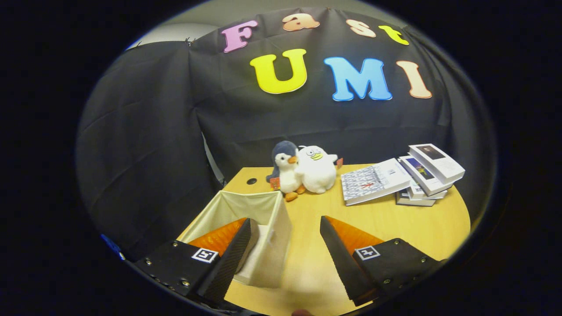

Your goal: Open the storage box then place both shoes into the box .Put the left shoe in first, then the right shoe, with the right side of both shoes facing outward in a uniform manner.

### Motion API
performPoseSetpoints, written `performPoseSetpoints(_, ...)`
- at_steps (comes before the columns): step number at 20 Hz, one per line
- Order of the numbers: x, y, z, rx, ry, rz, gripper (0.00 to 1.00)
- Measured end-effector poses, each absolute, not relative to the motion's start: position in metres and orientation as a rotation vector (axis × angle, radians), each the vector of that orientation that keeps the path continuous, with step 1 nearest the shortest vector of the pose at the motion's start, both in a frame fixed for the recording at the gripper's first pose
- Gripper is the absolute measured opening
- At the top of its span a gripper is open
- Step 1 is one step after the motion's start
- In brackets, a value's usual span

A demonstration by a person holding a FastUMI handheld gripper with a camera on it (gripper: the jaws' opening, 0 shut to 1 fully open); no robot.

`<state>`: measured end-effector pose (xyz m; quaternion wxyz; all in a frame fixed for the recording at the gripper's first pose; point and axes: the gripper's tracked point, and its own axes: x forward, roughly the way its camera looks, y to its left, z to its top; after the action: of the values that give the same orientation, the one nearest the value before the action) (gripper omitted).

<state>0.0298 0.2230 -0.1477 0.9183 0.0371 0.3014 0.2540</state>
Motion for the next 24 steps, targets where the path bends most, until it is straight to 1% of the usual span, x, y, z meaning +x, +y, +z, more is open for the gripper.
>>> performPoseSetpoints(5,0.042,0.143,-0.159,0.017,0.604,0.437,0.98)
performPoseSetpoints(12,0.05,0.053,-0.205,-0.102,0.65,0.337,0.98)
performPoseSetpoints(17,0.044,0.013,-0.249,-0.14,0.713,0.309,0.98)
performPoseSetpoints(24,0.021,-0.022,-0.312,-0.182,0.835,0.306,0.98)
